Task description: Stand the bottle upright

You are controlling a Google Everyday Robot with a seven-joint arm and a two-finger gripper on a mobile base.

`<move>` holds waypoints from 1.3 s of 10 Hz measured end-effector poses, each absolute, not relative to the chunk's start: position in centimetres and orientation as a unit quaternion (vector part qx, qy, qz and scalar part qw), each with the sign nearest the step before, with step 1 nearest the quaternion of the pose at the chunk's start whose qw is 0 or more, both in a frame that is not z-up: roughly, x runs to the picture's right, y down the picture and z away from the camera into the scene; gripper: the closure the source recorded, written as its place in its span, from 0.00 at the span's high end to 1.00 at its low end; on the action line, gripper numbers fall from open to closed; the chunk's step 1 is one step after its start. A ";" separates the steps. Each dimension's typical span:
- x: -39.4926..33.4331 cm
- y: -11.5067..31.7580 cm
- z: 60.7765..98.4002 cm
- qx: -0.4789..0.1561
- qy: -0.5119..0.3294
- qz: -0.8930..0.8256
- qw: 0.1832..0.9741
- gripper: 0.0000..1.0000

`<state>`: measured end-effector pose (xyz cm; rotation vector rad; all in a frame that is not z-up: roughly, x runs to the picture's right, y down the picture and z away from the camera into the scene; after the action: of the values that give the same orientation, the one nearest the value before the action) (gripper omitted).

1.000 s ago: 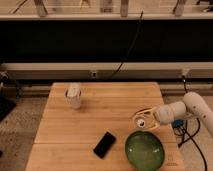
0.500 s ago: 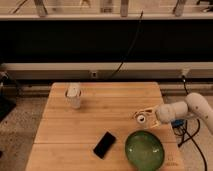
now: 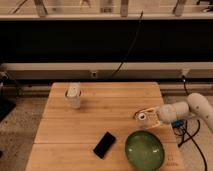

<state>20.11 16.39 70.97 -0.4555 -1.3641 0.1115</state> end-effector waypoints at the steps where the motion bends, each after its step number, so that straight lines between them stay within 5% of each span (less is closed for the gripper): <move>1: 20.2 16.4 71.1 -0.212 -0.625 0.056 0.749 0.05; 13: 20.7 16.0 73.9 -0.259 -0.620 0.099 0.734 0.05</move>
<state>20.69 16.04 73.90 -0.5692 -1.3625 0.2173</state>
